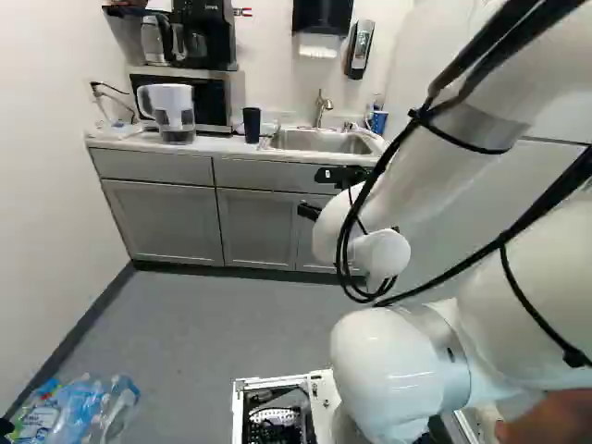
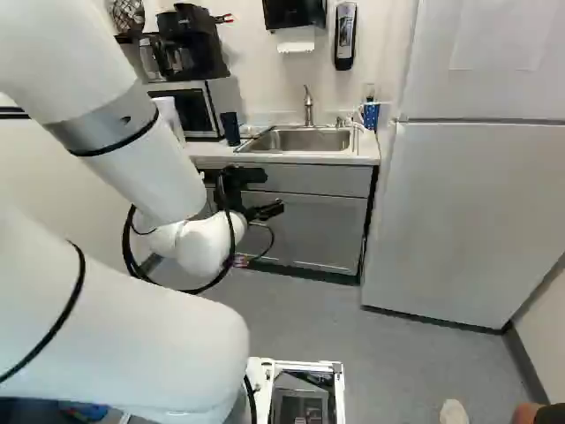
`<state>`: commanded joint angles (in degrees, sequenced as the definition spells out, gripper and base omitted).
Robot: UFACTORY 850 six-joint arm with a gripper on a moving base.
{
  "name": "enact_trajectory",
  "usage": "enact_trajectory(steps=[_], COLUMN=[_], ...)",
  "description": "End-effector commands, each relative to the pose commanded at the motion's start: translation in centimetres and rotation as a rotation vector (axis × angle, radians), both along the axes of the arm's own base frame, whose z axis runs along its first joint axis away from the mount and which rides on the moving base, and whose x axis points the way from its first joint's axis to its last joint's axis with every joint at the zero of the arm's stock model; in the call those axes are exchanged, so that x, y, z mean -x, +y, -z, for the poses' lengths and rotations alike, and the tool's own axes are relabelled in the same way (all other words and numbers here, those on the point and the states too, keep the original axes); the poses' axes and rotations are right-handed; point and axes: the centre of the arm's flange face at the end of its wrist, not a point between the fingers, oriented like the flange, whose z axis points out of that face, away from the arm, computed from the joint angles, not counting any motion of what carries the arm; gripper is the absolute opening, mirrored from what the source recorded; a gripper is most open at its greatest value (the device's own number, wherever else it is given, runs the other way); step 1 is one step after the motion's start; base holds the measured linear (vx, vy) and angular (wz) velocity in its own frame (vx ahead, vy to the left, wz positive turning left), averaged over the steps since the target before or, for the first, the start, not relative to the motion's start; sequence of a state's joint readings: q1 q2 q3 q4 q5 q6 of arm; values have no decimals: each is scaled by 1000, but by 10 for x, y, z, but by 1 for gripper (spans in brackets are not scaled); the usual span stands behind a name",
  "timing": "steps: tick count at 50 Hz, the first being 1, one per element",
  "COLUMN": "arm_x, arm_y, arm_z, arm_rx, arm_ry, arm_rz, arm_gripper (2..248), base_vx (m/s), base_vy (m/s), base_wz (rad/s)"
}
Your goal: Rinse the cup and place it in the tray
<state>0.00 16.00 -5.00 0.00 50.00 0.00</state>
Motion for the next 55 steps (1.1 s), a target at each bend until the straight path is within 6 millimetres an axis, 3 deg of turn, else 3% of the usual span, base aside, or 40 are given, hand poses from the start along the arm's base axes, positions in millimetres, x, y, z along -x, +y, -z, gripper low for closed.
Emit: enact_trajectory(steps=[37, 55], arm_x=[0, -15], arm_y=[0, 0], arm_z=[0, -4], arm_rx=[0, 0], arm_ry=[0, 0], arm_rz=[0, 0], arm_gripper=[247, 247], base_vx=[0, 0], base_vy=[0, 0], base_wz=[0, 0])
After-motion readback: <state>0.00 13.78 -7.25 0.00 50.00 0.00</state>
